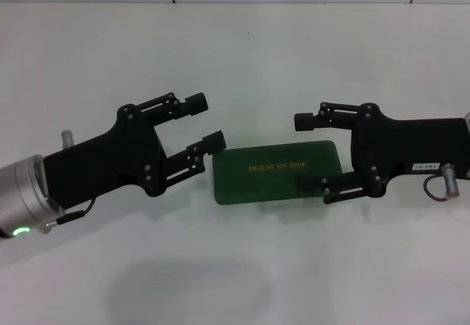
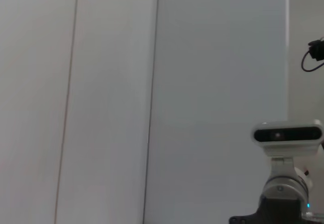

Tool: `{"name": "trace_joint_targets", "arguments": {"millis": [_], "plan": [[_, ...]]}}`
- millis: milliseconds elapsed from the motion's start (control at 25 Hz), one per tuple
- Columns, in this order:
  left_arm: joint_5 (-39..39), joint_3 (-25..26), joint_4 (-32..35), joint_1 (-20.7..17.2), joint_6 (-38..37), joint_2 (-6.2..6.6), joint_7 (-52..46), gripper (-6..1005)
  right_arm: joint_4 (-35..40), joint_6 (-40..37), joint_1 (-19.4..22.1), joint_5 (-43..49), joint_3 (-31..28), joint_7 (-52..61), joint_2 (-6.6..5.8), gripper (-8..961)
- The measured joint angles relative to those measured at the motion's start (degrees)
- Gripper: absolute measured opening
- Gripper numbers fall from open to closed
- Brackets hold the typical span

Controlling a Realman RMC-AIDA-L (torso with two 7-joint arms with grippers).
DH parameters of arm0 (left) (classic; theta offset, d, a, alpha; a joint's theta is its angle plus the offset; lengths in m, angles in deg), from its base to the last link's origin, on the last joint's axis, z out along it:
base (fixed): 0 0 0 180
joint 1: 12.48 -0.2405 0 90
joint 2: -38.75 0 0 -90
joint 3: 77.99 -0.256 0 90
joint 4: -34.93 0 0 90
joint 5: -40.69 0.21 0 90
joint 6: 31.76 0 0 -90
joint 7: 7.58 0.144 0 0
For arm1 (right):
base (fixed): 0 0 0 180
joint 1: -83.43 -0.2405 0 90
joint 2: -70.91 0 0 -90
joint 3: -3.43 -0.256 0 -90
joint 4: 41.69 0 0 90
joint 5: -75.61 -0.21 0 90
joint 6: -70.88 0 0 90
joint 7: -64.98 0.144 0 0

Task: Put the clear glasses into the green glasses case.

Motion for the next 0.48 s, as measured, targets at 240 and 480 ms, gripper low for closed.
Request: {"name": "trace_joint_targets", "arguments": {"millis": [240,480], "plan": [[0.48,0.11,0.23,-0.32,0.09,-0.13,0.42,598,0.16,0.04,-0.24,0.03,0.04,-0.39,0.05,869],[0.61,0.06,0.36,-0.1,-0.1,-0.1,0.45,598,0.22,0.26,0.01,0.06,-0.33,-0.94,0.08,869]]}}
